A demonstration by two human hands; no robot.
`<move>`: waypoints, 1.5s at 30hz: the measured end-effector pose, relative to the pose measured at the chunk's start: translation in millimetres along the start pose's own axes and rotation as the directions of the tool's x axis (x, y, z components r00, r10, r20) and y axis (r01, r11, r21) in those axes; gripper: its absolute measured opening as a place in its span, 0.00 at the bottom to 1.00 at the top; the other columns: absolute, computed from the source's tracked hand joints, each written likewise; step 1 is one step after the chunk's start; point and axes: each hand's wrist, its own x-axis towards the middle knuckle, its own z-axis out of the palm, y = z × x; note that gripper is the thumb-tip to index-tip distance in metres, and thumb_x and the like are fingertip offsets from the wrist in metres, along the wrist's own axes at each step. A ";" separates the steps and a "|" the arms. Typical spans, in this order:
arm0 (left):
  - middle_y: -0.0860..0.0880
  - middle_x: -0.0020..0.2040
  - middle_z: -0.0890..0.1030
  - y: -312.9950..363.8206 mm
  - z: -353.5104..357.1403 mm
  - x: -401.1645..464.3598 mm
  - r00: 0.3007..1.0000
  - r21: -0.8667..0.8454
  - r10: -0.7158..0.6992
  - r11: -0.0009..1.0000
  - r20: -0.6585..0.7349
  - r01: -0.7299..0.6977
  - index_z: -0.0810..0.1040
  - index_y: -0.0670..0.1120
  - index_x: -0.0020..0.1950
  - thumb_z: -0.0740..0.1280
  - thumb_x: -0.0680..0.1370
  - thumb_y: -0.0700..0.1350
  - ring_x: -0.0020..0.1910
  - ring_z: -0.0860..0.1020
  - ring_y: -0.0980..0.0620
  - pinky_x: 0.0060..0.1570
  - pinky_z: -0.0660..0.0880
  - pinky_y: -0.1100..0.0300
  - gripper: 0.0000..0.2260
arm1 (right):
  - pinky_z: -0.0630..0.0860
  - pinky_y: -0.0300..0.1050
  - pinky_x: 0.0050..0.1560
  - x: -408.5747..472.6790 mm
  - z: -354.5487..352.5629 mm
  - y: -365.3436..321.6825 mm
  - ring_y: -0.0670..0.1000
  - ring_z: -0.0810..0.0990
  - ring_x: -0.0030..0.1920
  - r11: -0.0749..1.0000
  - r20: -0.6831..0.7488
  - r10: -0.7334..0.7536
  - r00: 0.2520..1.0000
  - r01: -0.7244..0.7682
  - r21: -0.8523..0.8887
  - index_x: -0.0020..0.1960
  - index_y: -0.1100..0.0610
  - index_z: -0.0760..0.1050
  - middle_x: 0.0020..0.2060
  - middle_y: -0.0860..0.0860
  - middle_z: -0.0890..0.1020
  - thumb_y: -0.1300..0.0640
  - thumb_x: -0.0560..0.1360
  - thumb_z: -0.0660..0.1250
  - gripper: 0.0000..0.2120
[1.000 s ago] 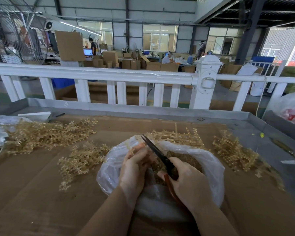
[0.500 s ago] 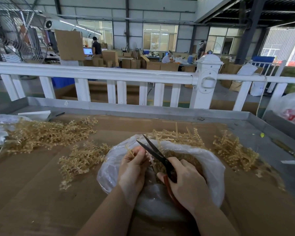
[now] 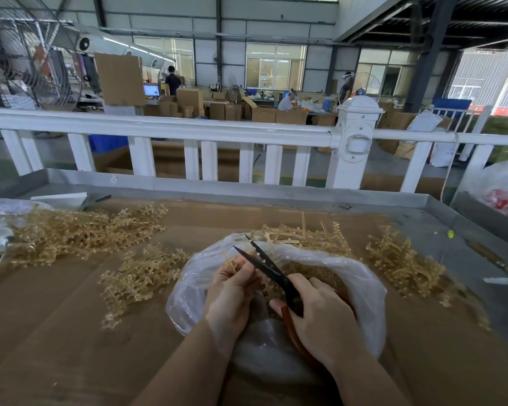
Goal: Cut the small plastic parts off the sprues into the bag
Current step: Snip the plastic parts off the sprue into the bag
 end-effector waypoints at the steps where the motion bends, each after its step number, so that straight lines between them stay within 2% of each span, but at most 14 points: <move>1: 0.41 0.37 0.82 0.4 0.0 -0.6 1.000 -0.004 -0.006 1.000 0.009 0.006 0.78 0.36 0.47 0.59 0.78 0.31 0.33 0.82 0.50 0.34 0.80 0.61 0.08 | 0.71 0.38 0.45 0.0 0.4 -0.7 0.47 0.77 0.49 1.000 -0.008 -0.002 1.000 0.002 0.000 0.60 0.45 0.72 0.44 0.44 0.77 0.35 0.73 0.59 0.21; 9: 0.42 0.36 0.83 3.6 0.7 -3.5 0.999 -0.019 -0.049 0.999 0.022 0.049 0.80 0.37 0.43 0.61 0.77 0.32 0.31 0.82 0.51 0.30 0.79 0.63 0.08 | 0.75 0.40 0.41 2.3 1.0 -4.2 0.49 0.79 0.42 1.000 -0.040 -0.018 0.999 0.018 -0.003 0.58 0.49 0.74 0.41 0.46 0.79 0.37 0.73 0.63 0.20; 16: 0.41 0.37 0.83 1.3 -2.9 0.4 0.998 -0.012 -0.055 0.998 0.039 0.055 0.79 0.37 0.45 0.66 0.72 0.36 0.34 0.82 0.49 0.35 0.81 0.59 0.04 | 0.74 0.40 0.45 3.1 -1.3 -4.7 0.48 0.79 0.45 1.000 0.008 -0.005 1.000 0.005 0.027 0.61 0.46 0.72 0.43 0.46 0.80 0.36 0.74 0.61 0.21; 19: 0.40 0.38 0.83 1.6 -3.7 0.1 0.996 -0.019 -0.071 0.997 0.058 0.072 0.80 0.38 0.43 0.67 0.69 0.37 0.35 0.83 0.48 0.33 0.80 0.57 0.05 | 0.73 0.38 0.45 2.5 -2.3 -4.4 0.47 0.79 0.45 1.000 0.020 -0.008 1.000 0.007 0.023 0.61 0.46 0.71 0.43 0.45 0.80 0.35 0.75 0.60 0.21; 25: 0.40 0.37 0.83 1.5 0.0 -2.8 0.999 0.022 -0.042 0.999 0.023 0.041 0.78 0.37 0.44 0.63 0.77 0.34 0.35 0.83 0.46 0.32 0.80 0.57 0.05 | 0.70 0.35 0.42 2.6 -4.3 -3.8 0.45 0.79 0.44 1.000 0.003 -0.020 1.000 0.020 0.000 0.59 0.45 0.72 0.43 0.45 0.81 0.34 0.74 0.58 0.21; 33: 0.38 0.41 0.84 -0.5 2.3 -4.1 1.000 0.108 -0.017 0.994 -0.014 0.019 0.78 0.39 0.47 0.64 0.78 0.38 0.41 0.84 0.44 0.40 0.82 0.52 0.04 | 0.69 0.33 0.40 2.0 -2.2 -1.7 0.44 0.80 0.43 1.000 -0.044 -0.023 0.999 0.023 0.004 0.59 0.46 0.74 0.41 0.44 0.81 0.33 0.72 0.60 0.22; 36: 0.38 0.48 0.84 -2.9 2.6 -2.0 0.999 0.175 0.005 0.985 -0.048 0.004 0.77 0.40 0.54 0.64 0.79 0.45 0.49 0.83 0.41 0.50 0.79 0.48 0.09 | 0.66 0.29 0.39 0.5 -1.6 -2.2 0.44 0.80 0.42 1.000 -0.072 -0.005 0.997 0.005 0.005 0.57 0.47 0.76 0.41 0.44 0.82 0.37 0.71 0.66 0.20; 38: 0.38 0.47 0.83 -1.0 3.3 -1.7 0.998 0.120 -0.014 0.993 -0.065 0.022 0.77 0.39 0.53 0.61 0.81 0.44 0.46 0.82 0.41 0.46 0.78 0.50 0.09 | 0.64 0.28 0.38 0.1 -2.1 -3.1 0.44 0.81 0.40 1.000 -0.091 0.016 0.996 -0.014 0.019 0.55 0.47 0.78 0.39 0.44 0.82 0.39 0.70 0.70 0.19; 42: 0.43 0.34 0.78 1.3 4.1 -1.6 0.996 0.016 -0.070 0.997 -0.051 0.070 0.75 0.41 0.40 0.54 0.77 0.36 0.33 0.78 0.46 0.38 0.74 0.54 0.11 | 0.66 0.27 0.39 -0.2 -3.1 -3.0 0.43 0.79 0.41 0.997 -0.083 0.042 0.996 -0.036 0.071 0.56 0.47 0.77 0.40 0.44 0.82 0.39 0.70 0.70 0.19; 44: 0.43 0.34 0.80 0.3 2.4 -1.2 0.997 0.043 -0.062 0.997 -0.054 0.064 0.76 0.40 0.44 0.55 0.78 0.35 0.31 0.80 0.48 0.34 0.77 0.57 0.11 | 0.65 0.25 0.38 -0.7 -3.4 -2.7 0.42 0.78 0.41 0.995 -0.075 0.049 0.996 -0.042 0.088 0.57 0.47 0.77 0.41 0.43 0.82 0.39 0.70 0.69 0.19; 45: 0.42 0.37 0.82 -0.7 1.2 -1.1 0.997 0.058 -0.049 0.997 -0.052 0.052 0.77 0.39 0.48 0.57 0.79 0.35 0.34 0.82 0.47 0.34 0.79 0.57 0.09 | 0.64 0.24 0.38 -1.0 -3.5 -2.9 0.42 0.78 0.42 0.995 -0.074 0.053 0.996 -0.046 0.092 0.57 0.46 0.77 0.41 0.43 0.81 0.39 0.70 0.69 0.19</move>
